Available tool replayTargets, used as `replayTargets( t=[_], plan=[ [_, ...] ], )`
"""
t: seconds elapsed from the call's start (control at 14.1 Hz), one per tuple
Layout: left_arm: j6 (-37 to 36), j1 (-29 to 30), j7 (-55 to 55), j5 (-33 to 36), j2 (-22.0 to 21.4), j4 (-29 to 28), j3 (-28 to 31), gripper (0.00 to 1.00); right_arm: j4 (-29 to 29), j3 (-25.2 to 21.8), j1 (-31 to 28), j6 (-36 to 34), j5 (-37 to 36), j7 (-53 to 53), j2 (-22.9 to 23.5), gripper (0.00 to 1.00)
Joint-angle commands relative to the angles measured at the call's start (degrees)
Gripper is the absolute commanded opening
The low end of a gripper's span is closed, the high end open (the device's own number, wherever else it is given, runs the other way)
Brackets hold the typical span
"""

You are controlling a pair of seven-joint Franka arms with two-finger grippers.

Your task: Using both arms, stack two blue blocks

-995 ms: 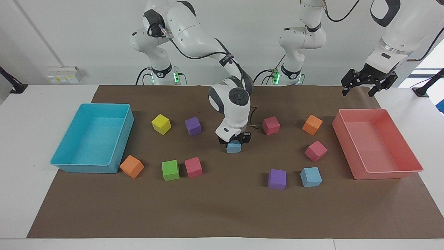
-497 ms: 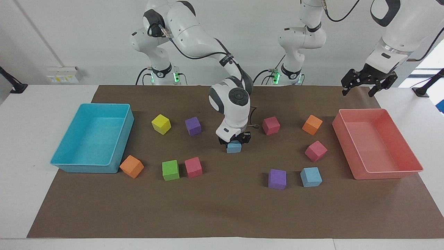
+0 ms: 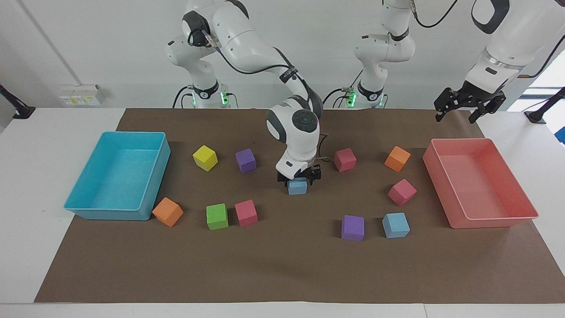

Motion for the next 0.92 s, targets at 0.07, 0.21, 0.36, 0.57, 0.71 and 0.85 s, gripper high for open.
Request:
replayTargets(
  t=[0.07, 0.21, 0.36, 0.57, 0.71, 0.85],
  plan=[
    [2.1, 0.2, -0.4, -0.8, -0.7, -0.7, -0.2, 1.0, -4.3, -0.3, -1.8, -1.9, -1.1, -1.2, -7.3, 1.0],
    [4.0, 0.0, -0.4, -0.8, -0.1, -0.4, -0.4, 1.0, -4.4, -0.1, -4.4, -4.0, -1.1, -1.7, -10.5, 1.0],
    [6.2, -0.1, -0.4, -0.9, 1.1, -0.5, -0.5, 1.0, -4.4, -0.1, -6.8, -7.0, -0.3, -4.9, -13.5, 1.0],
    [11.0, -0.1, -0.7, -0.9, 4.4, -0.5, -0.9, 1.0, -4.4, 0.0, -10.4, -11.3, 1.2, -10.3, -16.0, 1.0],
    [14.5, -0.8, -1.7, -0.9, 6.7, -0.6, -0.9, 1.0, -4.8, 0.0, -12.8, -12.0, 5.0, -13.1, -16.2, 1.0],
    [18.0, -1.6, -3.9, -0.8, 9.5, -0.6, -0.9, 1.0, -6.3, 0.0, -15.3, -10.4, 13.5, -16.9, -16.2, 1.0]
  ],
)
